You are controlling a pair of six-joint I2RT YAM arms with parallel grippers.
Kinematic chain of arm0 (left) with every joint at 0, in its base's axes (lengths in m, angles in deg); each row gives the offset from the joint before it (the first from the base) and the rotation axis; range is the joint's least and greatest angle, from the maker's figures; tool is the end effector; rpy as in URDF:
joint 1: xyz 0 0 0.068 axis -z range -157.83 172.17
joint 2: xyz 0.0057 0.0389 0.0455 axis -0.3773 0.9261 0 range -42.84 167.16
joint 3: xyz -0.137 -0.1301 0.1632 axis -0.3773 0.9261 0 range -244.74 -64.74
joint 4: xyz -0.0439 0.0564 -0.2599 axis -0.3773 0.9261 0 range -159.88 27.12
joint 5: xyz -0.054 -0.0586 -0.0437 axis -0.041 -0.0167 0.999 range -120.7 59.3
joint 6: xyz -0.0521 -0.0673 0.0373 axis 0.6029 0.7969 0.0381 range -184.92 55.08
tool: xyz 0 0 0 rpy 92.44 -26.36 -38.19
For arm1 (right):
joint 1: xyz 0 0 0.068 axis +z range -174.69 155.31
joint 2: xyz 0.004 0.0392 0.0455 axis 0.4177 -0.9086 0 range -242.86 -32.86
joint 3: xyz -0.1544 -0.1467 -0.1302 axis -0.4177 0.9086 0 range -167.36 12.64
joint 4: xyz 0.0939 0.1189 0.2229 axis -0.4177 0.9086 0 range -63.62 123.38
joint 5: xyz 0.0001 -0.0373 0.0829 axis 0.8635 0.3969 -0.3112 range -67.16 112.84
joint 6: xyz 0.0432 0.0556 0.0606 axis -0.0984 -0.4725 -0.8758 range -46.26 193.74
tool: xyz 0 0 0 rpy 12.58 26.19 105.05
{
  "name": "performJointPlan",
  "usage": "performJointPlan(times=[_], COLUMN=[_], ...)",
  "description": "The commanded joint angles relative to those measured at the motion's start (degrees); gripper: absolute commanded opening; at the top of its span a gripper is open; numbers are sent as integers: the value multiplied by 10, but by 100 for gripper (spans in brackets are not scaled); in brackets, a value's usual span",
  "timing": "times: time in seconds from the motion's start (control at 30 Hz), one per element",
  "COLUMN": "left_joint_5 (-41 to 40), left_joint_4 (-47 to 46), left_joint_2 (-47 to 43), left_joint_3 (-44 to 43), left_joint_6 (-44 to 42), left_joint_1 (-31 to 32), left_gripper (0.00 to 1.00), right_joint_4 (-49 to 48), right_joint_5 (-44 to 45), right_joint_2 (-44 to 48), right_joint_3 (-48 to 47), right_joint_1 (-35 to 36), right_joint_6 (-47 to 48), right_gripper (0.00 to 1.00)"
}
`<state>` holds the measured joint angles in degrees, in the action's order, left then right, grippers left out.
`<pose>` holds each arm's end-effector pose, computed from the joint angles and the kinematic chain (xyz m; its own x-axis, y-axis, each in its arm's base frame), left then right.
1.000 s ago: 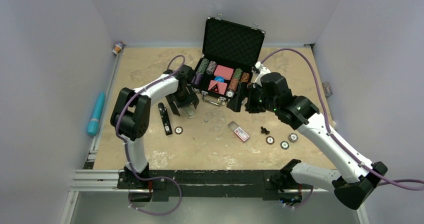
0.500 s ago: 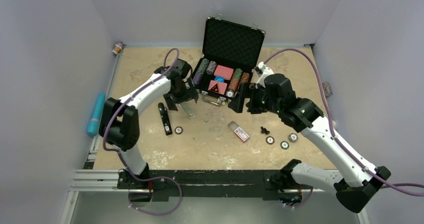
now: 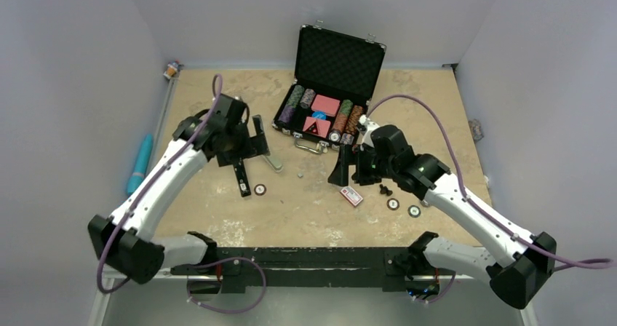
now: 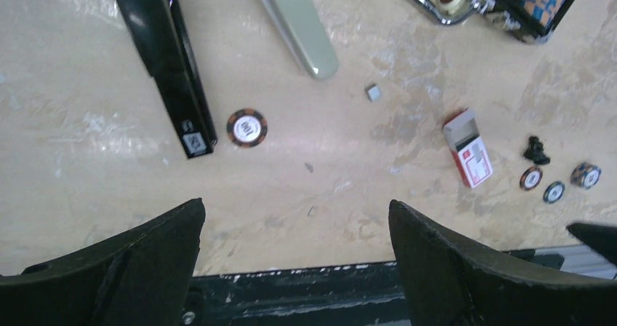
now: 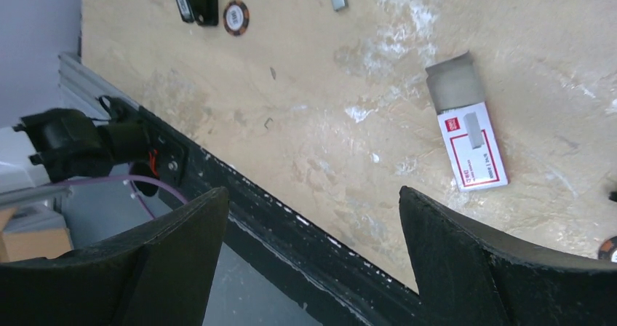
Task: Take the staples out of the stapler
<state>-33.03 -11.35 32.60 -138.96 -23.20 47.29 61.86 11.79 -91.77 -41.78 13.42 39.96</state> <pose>0.2674 -0.1216 0.2643 -0.8538 -0.3340 -0.3994 -0.2176 0.9258 -0.3091 0.2050 0.1812 0.2587 -0.8212 0.0492 -0.5685 -0.3185 0.7870 0.5283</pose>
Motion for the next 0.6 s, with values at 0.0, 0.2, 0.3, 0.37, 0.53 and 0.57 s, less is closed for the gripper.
performJointPlan(times=[0.0,0.2,0.3,0.37,0.53,0.57], left_joint_5=[-4,8,5,3,-4,-9], left_joint_4=[42,38,35,31,11,13], left_joint_2=[-104,-197,-223,-236,-259,-261], left_joint_3=[68,154,175,186,210,210], left_joint_6=[-41,-74,-95,-111,-118,-115], left_joint_1=[-3,-4,-4,-4,-4,-5], left_gripper=[100,100,100,100,100,100], right_joint_4=[-52,-73,-64,-57,-64,-59], right_joint_5=[-30,-5,6,41,84,86], right_joint_2=[-29,-132,-197,-220,-265,-278], right_joint_3=[11,-42,-85,-109,-143,-153], right_joint_1=[19,54,65,72,78,78], right_joint_6=[14,31,35,25,22,28], right_gripper=[90,90,86,85,83,83])
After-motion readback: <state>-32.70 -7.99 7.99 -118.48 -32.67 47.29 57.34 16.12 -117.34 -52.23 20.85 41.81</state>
